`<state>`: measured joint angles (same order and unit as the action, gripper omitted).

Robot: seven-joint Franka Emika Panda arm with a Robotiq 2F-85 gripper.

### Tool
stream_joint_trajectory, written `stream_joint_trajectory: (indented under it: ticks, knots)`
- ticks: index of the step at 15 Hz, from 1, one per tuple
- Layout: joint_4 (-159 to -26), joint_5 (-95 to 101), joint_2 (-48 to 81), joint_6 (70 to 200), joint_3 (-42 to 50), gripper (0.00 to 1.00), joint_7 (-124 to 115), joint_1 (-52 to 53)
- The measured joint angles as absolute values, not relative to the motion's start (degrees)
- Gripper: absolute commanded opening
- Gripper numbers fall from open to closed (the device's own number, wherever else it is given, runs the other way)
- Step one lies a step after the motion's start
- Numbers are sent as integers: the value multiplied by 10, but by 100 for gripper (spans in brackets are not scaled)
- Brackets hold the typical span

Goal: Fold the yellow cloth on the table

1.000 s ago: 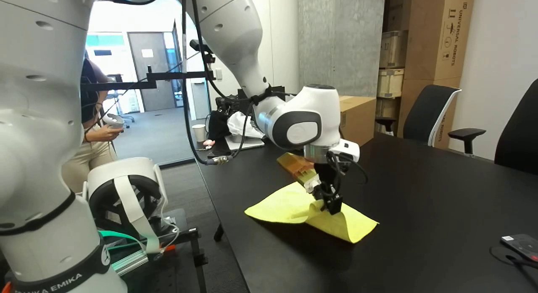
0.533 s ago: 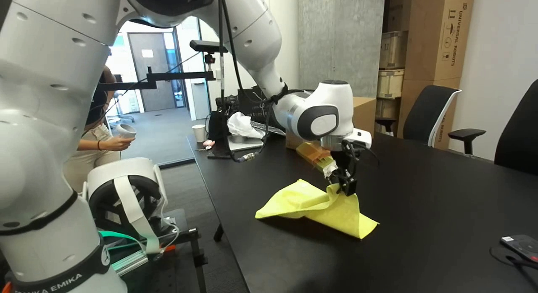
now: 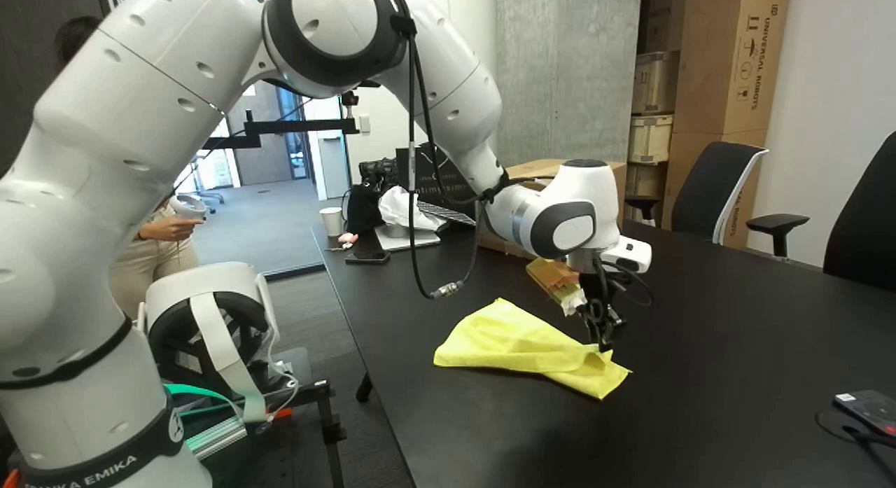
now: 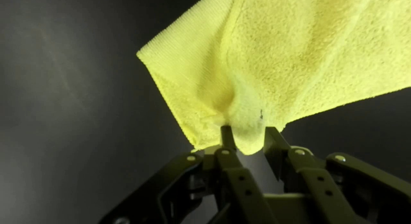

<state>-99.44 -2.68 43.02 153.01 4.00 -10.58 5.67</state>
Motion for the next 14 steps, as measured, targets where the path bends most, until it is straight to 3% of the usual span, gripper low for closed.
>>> stream_joint_trajectory:
  ticks: [5,14]
  knots:
    - [-1001,-26,417,1528,60,99,-141,69]
    - [-1238,36,254,1494,61,100,-171,132]
